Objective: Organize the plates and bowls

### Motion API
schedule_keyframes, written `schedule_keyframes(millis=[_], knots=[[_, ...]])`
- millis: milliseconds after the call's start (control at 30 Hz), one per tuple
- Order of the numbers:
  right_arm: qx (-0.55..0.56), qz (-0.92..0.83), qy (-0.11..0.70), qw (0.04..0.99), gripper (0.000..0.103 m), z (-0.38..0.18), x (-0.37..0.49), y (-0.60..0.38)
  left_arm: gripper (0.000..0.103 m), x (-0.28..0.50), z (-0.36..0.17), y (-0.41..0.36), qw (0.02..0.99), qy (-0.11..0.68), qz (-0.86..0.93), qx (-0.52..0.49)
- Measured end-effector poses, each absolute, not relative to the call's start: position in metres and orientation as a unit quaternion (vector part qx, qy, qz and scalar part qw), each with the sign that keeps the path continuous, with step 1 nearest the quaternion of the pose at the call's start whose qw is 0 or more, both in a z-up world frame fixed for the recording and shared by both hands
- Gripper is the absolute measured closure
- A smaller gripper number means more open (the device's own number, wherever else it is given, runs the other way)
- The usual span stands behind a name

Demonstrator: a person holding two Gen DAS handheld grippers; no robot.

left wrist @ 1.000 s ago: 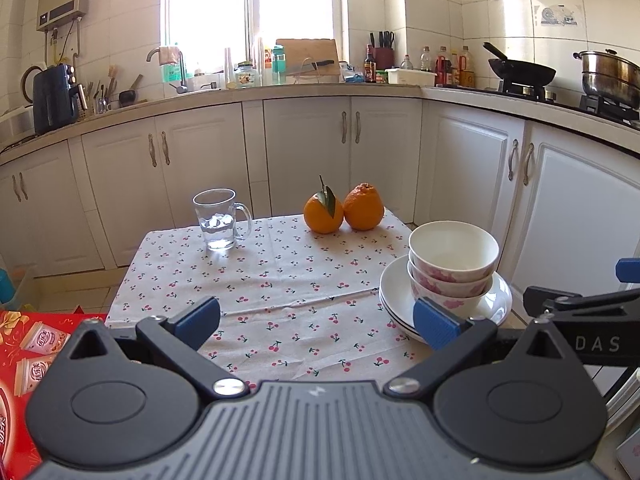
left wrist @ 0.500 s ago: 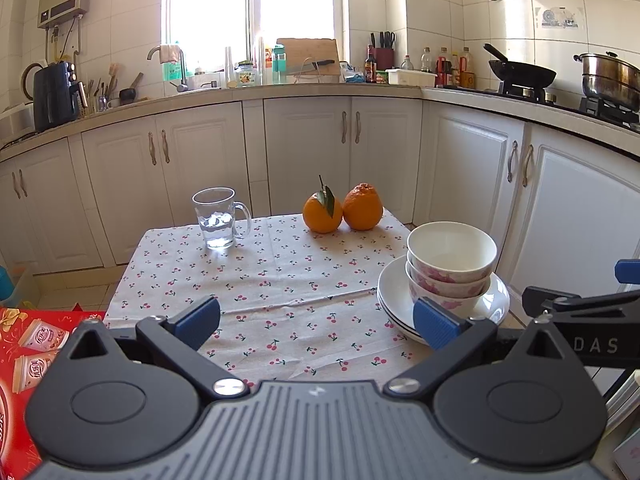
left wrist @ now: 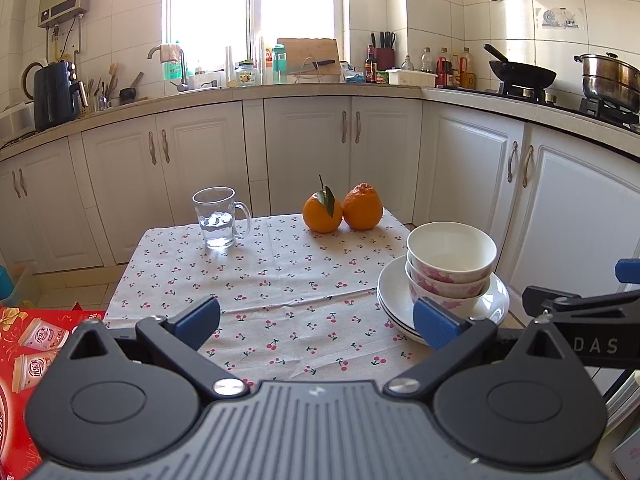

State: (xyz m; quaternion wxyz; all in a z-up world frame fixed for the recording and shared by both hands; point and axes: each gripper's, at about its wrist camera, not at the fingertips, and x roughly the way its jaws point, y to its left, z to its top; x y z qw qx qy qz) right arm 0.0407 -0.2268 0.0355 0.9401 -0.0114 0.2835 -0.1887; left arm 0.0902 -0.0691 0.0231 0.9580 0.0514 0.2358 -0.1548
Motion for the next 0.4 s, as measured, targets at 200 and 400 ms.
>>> schedule_keyframes(millis=[200, 400], knots=[[-0.012, -0.189, 0.284, 0.94, 0.0, 0.0359, 0.0407, -0.2271, 0.001, 0.0902, 0.0231, -0.0689, 0.958, 0.237, -0.155, 0.051], [-0.013, -0.19, 0.284, 0.94, 0.0, 0.0359, 0.0404, -0.2267, 0.001, 0.0901, 0.0235, -0.0691, 0.957, 0.238, -0.155, 0.05]])
